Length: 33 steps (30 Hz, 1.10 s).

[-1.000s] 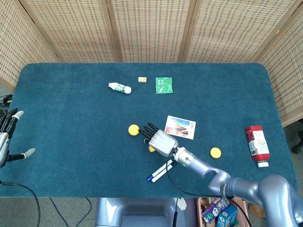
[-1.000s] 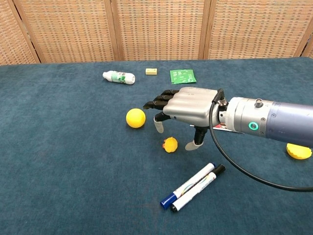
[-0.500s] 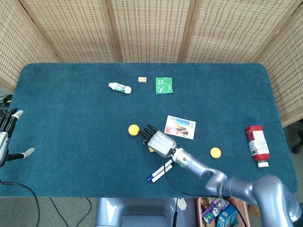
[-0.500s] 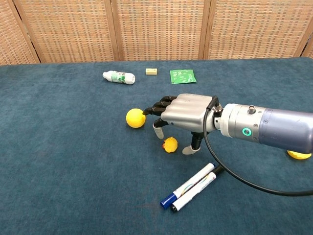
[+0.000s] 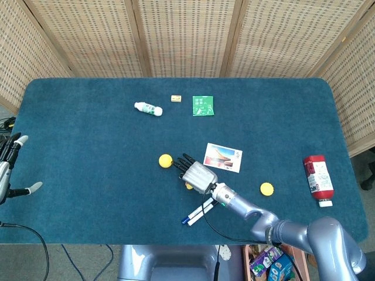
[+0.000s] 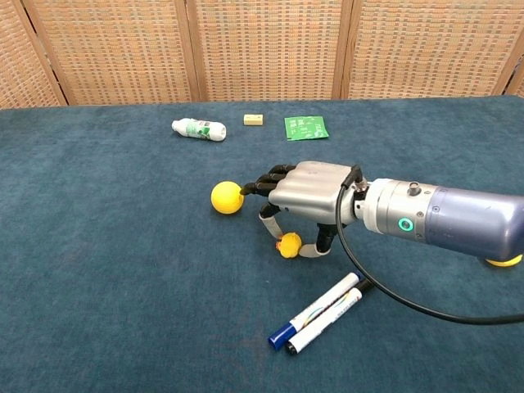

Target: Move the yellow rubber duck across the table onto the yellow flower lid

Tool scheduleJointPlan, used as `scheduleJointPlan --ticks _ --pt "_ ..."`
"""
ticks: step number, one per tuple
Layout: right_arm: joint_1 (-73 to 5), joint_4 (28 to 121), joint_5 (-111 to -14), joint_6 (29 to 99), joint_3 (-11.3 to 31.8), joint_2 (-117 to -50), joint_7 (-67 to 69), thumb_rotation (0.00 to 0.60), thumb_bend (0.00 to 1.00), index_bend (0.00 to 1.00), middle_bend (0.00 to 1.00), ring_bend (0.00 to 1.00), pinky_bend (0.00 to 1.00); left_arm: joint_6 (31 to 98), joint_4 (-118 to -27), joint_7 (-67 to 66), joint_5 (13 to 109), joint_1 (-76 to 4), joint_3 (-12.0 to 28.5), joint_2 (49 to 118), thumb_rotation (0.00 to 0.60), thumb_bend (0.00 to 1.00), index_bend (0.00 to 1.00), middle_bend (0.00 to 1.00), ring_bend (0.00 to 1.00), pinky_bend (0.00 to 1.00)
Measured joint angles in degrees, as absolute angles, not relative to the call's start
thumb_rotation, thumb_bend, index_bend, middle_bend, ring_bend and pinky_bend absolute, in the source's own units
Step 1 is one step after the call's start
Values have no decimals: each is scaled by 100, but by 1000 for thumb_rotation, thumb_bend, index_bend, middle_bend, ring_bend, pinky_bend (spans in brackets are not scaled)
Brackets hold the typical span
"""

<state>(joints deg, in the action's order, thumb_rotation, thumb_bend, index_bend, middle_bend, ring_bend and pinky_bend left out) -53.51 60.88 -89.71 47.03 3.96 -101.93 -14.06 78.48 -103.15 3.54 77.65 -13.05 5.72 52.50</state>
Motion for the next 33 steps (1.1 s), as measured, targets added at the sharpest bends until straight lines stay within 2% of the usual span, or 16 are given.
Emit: scheduleJointPlan --ticks 6,16,19,26,33 --pt "-5321 6276 -8986 4940 450 -10025 -1360 600 318 520 0 0 0 7786 -10308 329 7759 -1315 584 5263 600 0 0 0 0 0" --pt "-4949 7298 -8914 5492 515 -8902 -1520 600 318 520 0 0 0 7797 -10359 207 7844 -1286 558 5289 600 0 0 0 0 0" --pt "-4680 7529 -8930 5702 377 -8407 -1521 600 318 520 0 0 0 7836 -10395 144 7923 -1261 529 5303 600 0 0 0 0 0" --pt "-3792 7650 -9211 6323 -393 -7444 -1416 600 318 520 0 0 0 7898 -10483 -52 8058 -1220 468 5359 600 0 0 0 0 0" --pt "-3299 7234 -9616 6829 -758 -7405 -1128 600 318 520 0 0 0 7956 -10531 -224 8067 -1189 468 5428 600 0 0 0 0 0"
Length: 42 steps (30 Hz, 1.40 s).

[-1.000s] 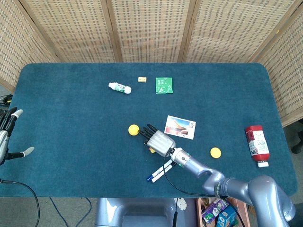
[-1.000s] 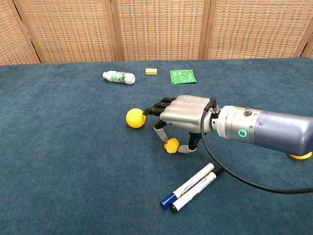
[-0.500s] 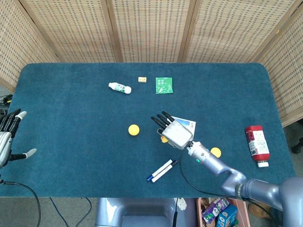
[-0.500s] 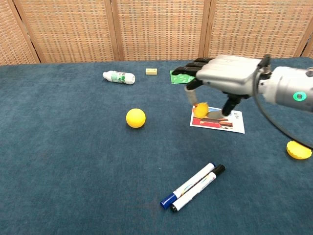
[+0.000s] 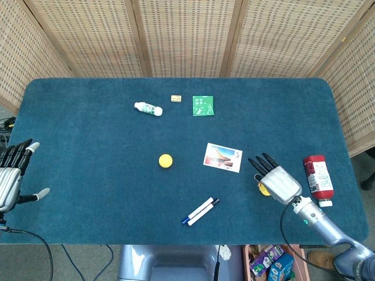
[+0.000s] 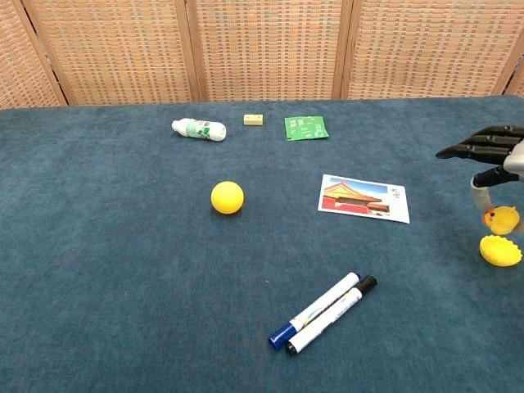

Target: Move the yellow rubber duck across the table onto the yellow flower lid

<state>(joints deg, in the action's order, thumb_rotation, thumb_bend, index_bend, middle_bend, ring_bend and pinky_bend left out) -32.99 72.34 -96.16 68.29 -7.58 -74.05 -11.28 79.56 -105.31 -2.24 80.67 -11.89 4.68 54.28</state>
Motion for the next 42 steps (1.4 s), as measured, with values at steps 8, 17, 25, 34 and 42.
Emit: scheduleJointPlan --ticks 8,17,25,34,42 --pt "-3215 6920 -9681 6796 -708 -7609 -925 600 318 520 0 0 0 7943 -10546 -283 8064 -1172 459 5466 600 0 0 0 0 0" --pt "-3194 6613 -9566 6543 -624 -7794 -846 600 318 520 0 0 0 7914 -10544 -308 8073 -1172 453 5478 600 0 0 0 0 0" --pt "-3109 6405 -9621 6520 -673 -7842 -732 600 318 520 0 0 0 7849 -10536 -310 8010 -1189 472 5478 600 0 0 0 0 0" --pt "-3080 6294 -9665 6485 -664 -7933 -696 600 318 521 0 0 0 7808 -10549 -363 8031 -1199 451 5499 600 0 0 0 0 0" --pt "-3070 6176 -9641 6363 -653 -8006 -769 600 318 502 0 0 0 7793 -10540 -323 8024 -1202 462 5480 600 0 0 0 0 0"
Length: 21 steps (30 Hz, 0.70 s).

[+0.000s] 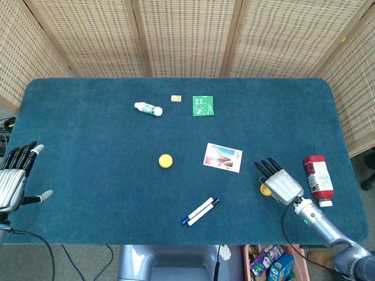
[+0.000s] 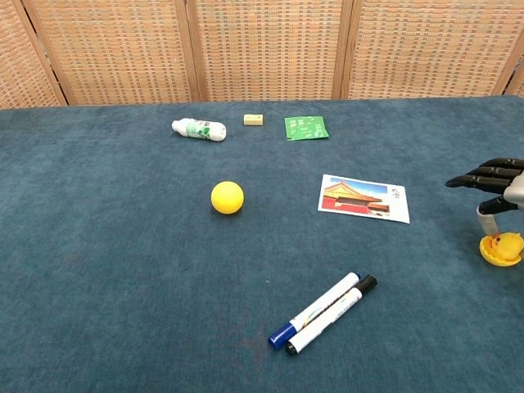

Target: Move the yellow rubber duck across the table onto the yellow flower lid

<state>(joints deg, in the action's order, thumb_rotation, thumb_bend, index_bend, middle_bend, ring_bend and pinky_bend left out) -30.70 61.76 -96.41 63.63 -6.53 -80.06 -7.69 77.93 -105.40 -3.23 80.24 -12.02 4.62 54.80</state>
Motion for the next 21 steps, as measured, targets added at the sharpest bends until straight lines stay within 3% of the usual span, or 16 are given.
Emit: scheduleJointPlan --ticks 7,17,21 --pt "-3046 6203 -9592 6294 -634 -7978 -849 600 315 300 0 0 0 7784 -10530 -283 8032 -1201 463 5465 600 0 0 0 0 0" --pt "-2958 6354 -9596 6472 -590 -7872 -973 600 315 275 0 0 0 7797 -10536 -254 8070 -1190 454 5453 600 0 0 0 0 0" --pt "-2861 6543 -9609 6727 -561 -7714 -1025 600 285 214 0 0 0 7823 -10522 -248 8106 -1176 444 5458 600 0 0 0 0 0"
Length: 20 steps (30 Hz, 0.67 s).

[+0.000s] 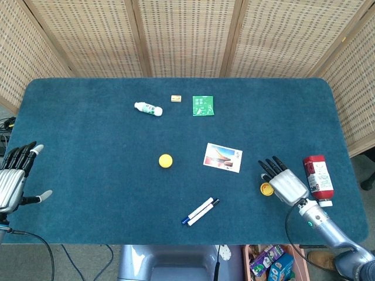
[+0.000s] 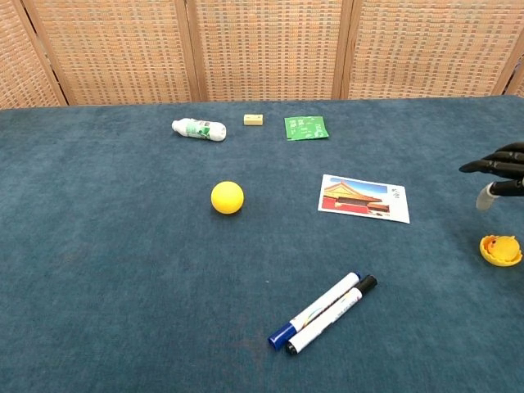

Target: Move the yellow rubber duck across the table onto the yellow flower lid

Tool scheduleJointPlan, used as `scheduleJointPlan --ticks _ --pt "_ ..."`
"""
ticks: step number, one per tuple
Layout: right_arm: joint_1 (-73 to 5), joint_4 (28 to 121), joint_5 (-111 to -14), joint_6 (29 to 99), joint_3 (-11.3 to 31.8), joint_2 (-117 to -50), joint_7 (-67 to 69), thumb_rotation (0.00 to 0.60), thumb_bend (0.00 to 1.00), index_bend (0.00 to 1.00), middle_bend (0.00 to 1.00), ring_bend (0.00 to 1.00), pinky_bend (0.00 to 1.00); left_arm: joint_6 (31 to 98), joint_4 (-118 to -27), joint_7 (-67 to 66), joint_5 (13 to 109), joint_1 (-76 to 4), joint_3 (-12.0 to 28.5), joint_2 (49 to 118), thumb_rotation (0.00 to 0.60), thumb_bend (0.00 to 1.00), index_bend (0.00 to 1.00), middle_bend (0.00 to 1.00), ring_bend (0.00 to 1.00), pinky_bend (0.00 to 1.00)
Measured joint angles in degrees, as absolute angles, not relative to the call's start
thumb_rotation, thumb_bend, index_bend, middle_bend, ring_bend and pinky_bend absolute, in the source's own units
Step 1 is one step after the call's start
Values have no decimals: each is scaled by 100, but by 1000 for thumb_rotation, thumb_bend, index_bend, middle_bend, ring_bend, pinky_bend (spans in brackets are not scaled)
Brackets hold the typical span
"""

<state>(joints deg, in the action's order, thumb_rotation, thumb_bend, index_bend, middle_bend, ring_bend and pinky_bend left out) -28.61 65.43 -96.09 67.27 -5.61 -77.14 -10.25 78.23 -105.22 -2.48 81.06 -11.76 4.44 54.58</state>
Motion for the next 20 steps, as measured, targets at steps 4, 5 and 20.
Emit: scheduleJointPlan --ticks 4,5,20 --pt "-2565 6932 -9517 7297 -485 -7478 -1008 600 25 12 0 0 0 7908 -10487 -290 8162 -1132 417 5497 600 0 0 0 0 0" --pt "-2404 7122 -9433 7537 -454 -7399 -990 600 2 0 0 0 0 7952 -10469 -301 8180 -1113 411 5518 600 0 0 0 0 0" --pt "-697 8800 -8655 9385 -128 -6894 -442 600 0 0 0 0 0 8634 -9649 -46 8590 -628 156 6075 600 0 0 0 0 0"
